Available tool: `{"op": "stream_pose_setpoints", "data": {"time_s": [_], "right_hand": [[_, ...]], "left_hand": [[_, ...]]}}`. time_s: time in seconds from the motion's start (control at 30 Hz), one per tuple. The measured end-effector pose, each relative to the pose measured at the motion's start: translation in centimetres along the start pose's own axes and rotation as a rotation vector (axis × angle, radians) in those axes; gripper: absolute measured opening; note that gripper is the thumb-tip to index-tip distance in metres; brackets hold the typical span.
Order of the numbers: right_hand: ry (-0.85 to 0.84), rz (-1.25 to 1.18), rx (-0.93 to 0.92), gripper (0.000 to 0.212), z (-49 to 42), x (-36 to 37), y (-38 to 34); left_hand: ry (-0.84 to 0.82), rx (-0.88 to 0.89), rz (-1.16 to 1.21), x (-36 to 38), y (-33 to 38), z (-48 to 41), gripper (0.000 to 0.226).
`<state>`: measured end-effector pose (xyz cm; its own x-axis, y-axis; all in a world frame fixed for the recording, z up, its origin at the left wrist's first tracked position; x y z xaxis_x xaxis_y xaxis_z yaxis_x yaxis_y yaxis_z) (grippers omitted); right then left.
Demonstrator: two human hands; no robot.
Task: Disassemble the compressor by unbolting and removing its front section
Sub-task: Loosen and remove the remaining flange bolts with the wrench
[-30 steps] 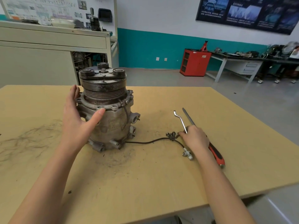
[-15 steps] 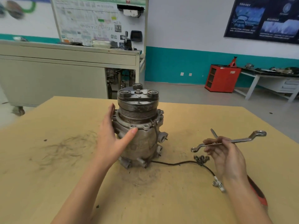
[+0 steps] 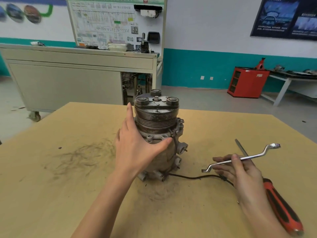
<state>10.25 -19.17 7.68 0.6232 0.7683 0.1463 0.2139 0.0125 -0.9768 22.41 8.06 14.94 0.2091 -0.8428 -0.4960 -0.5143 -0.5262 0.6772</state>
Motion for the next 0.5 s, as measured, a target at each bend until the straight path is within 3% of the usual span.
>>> {"op": "stream_pose_setpoints", "data": {"time_s": [0.3,0.5], "right_hand": [[-0.015,0.017,0.048,0.030,-0.2,-0.1,0.6],[0.005,0.010,0.070,0.027,-0.4,-0.6,0.7]], "left_hand": [[-0.226,0.037,0.413,0.5,-2.0,-1.7,0.133],[-0.241,0.052,0.458,0.6,-2.2,-1.7,0.127]]}}
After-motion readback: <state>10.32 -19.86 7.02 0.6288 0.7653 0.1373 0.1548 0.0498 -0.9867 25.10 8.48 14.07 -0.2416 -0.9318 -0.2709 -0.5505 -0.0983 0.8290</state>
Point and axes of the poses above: each hand's wrist, its own z-axis away from the middle knuckle, its own x-axis out of the palm, y = z × x, the point moved 9 cm from there along -z, towards the middle knuckle, and after that the axes turned 4 degrees about x, right-handed, at the moved point
